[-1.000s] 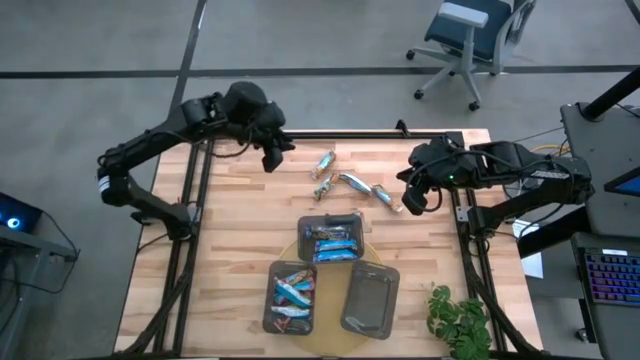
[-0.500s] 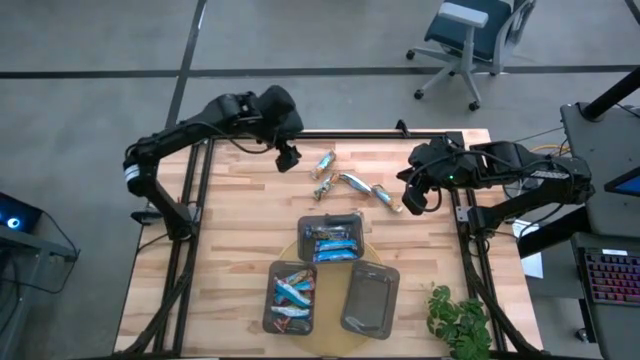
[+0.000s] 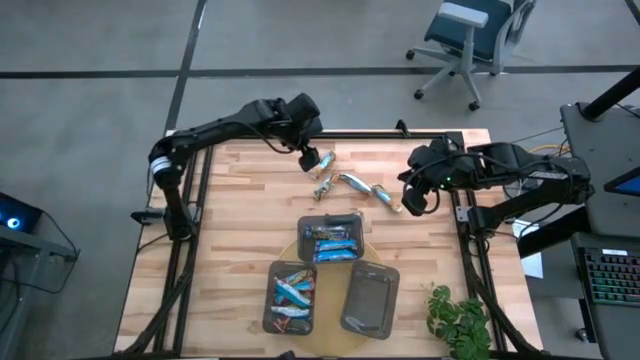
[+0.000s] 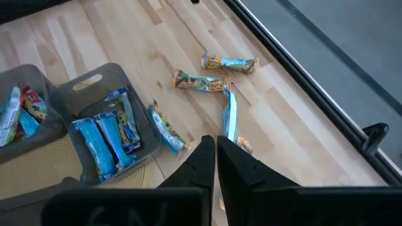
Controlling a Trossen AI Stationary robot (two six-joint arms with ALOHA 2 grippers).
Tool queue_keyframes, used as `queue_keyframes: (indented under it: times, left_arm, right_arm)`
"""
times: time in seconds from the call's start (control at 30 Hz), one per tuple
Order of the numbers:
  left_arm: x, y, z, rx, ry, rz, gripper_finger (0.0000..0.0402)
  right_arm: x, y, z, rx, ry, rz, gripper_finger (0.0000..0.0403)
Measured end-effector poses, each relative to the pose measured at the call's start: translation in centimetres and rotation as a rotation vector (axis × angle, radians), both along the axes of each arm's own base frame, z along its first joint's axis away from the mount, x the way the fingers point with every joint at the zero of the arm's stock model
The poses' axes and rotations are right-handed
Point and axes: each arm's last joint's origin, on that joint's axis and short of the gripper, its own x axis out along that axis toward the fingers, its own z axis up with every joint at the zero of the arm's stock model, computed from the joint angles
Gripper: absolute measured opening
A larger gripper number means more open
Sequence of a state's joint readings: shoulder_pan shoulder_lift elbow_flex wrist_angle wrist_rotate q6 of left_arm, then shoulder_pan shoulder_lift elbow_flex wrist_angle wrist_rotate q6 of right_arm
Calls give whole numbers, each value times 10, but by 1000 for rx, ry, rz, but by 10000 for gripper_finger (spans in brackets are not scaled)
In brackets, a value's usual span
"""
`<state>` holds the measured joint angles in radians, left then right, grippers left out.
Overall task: Pick and place Granola Bars by type
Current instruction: Put the yellow granola bar into the bottom right black bin
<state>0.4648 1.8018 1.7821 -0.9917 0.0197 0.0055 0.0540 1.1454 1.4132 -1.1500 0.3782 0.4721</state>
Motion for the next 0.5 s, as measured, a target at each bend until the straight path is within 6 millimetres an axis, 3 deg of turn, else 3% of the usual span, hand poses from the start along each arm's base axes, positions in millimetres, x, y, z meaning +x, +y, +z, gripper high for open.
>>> queue_keyframes:
  times: [0.3,0.5]
  left_arm:
    - [18,12,-21,8,-8,-2,273]
    - [16,17,-19,15,-21,13,273]
  right_arm:
    - [1,0,-8,18,19,-23,9]
    - [-1,0,-8,20,12,-24,8]
